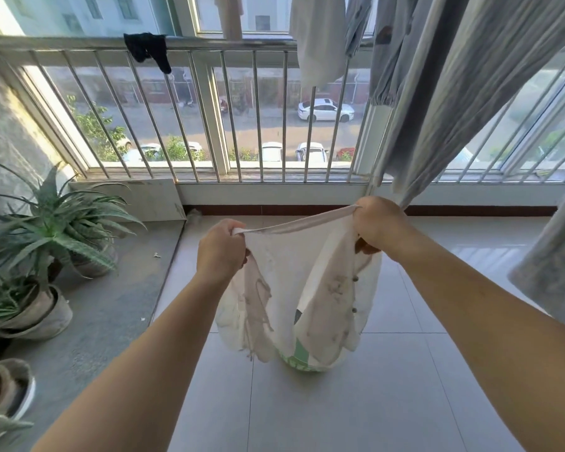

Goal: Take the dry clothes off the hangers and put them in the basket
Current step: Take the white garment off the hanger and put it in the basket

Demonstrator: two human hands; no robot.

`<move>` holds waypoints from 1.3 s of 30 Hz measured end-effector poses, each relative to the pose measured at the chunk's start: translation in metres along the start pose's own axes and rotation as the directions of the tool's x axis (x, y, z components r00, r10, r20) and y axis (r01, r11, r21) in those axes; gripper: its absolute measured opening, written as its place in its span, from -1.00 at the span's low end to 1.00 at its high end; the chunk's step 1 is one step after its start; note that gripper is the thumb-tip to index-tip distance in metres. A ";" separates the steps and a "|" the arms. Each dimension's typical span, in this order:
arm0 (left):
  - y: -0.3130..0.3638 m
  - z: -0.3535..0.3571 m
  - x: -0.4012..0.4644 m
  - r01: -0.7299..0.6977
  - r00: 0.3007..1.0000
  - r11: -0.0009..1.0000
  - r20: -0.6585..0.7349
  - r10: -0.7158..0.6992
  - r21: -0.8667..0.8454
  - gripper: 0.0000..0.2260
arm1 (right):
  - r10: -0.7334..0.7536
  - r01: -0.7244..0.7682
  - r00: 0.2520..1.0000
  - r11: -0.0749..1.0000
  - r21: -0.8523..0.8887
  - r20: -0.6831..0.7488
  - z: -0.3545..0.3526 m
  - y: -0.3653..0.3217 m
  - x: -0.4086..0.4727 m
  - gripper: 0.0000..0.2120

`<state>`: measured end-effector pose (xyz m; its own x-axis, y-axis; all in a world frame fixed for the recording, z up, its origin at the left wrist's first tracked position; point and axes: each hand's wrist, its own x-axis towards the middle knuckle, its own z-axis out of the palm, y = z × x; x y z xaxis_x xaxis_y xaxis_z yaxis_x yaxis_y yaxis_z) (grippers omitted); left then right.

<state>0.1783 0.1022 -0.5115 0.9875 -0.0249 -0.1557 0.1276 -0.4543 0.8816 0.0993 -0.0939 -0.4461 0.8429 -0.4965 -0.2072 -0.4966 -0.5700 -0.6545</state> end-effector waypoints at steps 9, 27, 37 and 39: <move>-0.004 -0.028 -0.003 -0.147 0.986 0.973 0.098 0.131 0.177 -0.82 | -0.086 0.069 0.987 0.989 0.129 0.132 0.007 0.004 0.004 -0.78; 0.017 -0.058 -0.014 -0.525 0.833 0.823 -0.069 0.549 0.215 -0.78 | -0.351 0.374 0.837 0.927 -0.031 -0.421 0.008 -0.016 -0.010 -0.69; 0.019 -0.061 -0.017 -0.252 0.953 0.960 0.142 0.269 -0.125 -0.69 | -0.324 0.297 0.870 0.946 -0.128 -0.372 0.003 -0.009 -0.010 -0.59; 0.020 -0.061 -0.020 -0.183 0.955 0.969 0.203 0.215 -0.163 -0.70 | -0.289 0.263 0.870 0.957 -0.121 -0.399 0.004 -0.010 -0.011 -0.61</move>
<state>0.1668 0.1481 -0.4631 0.9521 -0.3017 -0.0497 -0.0423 -0.2909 0.9558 0.0955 -0.0801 -0.4399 0.7949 -0.5280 0.2989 -0.2784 -0.7552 -0.5934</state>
